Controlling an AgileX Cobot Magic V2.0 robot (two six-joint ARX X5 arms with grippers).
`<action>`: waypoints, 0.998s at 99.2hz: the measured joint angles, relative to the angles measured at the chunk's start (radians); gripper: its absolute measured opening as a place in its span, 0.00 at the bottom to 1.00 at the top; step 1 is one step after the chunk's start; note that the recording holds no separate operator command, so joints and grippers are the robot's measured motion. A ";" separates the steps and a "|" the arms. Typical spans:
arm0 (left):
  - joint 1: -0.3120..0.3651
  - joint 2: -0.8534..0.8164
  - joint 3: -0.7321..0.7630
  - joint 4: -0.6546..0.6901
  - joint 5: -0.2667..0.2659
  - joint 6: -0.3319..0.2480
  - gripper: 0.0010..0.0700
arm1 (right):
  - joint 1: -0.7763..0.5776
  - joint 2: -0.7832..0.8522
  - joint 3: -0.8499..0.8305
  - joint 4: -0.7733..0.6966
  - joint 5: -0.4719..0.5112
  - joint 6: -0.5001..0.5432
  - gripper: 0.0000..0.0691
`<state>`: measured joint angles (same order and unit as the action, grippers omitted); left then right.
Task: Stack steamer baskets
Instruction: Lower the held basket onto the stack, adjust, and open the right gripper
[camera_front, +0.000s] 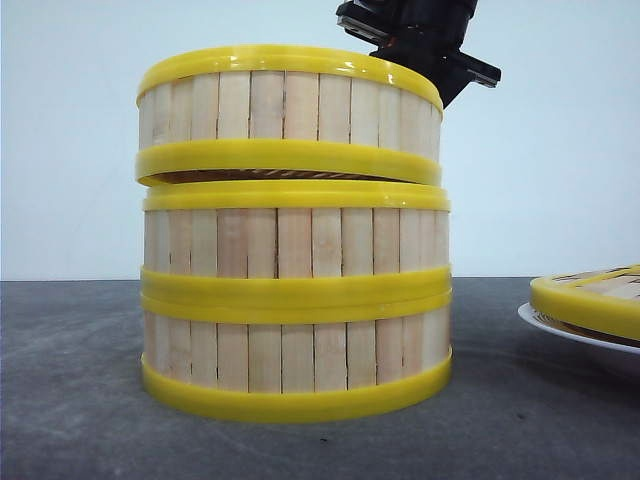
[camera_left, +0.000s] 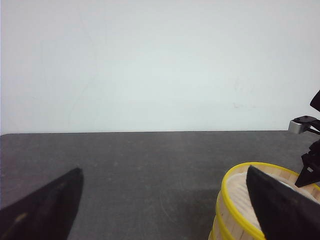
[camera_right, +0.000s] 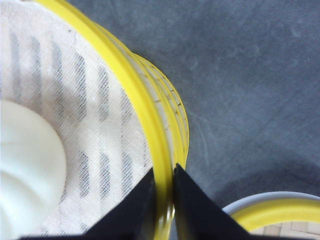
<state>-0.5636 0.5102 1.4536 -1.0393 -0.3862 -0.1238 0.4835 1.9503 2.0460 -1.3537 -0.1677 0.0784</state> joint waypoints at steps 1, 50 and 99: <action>0.000 0.000 0.000 0.000 0.000 0.000 0.90 | 0.000 -0.001 0.000 0.000 0.000 0.000 0.04; 0.000 0.000 0.000 -0.001 0.000 0.000 0.90 | 0.000 -0.005 -0.005 0.000 0.005 0.000 0.04; 0.000 0.000 0.000 -0.002 0.000 0.000 0.90 | 0.030 -0.052 -0.058 0.000 0.008 -0.006 0.04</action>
<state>-0.5636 0.5102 1.4536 -1.0409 -0.3862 -0.1238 0.5137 1.8984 1.9881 -1.3537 -0.1593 0.0719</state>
